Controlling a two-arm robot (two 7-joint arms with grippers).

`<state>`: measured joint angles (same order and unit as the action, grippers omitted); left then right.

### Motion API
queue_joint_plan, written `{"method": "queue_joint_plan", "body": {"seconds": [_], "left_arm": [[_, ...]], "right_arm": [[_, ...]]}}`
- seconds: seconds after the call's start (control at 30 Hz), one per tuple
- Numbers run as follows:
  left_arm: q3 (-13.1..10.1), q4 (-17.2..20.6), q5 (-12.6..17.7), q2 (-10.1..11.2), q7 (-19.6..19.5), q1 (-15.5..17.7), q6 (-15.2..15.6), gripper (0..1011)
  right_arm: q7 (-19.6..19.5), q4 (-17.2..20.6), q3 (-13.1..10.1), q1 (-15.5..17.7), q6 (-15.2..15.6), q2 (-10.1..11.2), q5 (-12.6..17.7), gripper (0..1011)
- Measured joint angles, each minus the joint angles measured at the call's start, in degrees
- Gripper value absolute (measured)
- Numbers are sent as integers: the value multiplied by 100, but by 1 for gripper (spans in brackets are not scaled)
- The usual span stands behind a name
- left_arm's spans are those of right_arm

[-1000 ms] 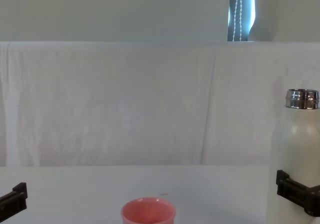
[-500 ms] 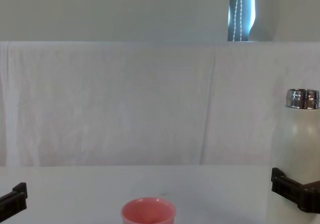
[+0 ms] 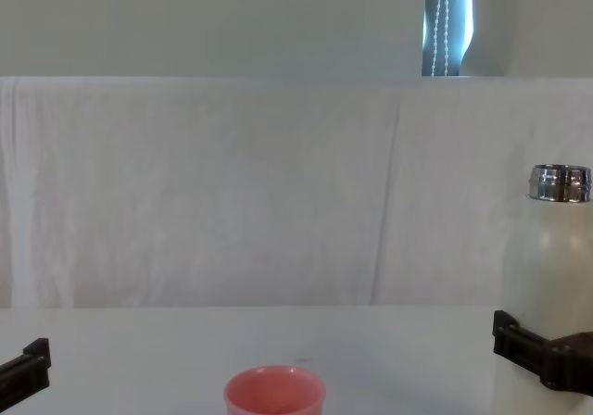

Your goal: Grasp the thermos with one hand and pour water into the cup lid.

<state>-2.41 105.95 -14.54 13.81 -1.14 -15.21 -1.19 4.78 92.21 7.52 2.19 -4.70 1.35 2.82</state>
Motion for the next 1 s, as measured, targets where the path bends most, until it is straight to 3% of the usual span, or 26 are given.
{"method": "queue_joint_plan", "body": {"seconds": [1.0], "left_arm": [[0, 0, 0, 0, 0, 0, 0, 1001]], "right_arm": [[3, -62, 17, -59, 0, 11, -23, 951]]}}
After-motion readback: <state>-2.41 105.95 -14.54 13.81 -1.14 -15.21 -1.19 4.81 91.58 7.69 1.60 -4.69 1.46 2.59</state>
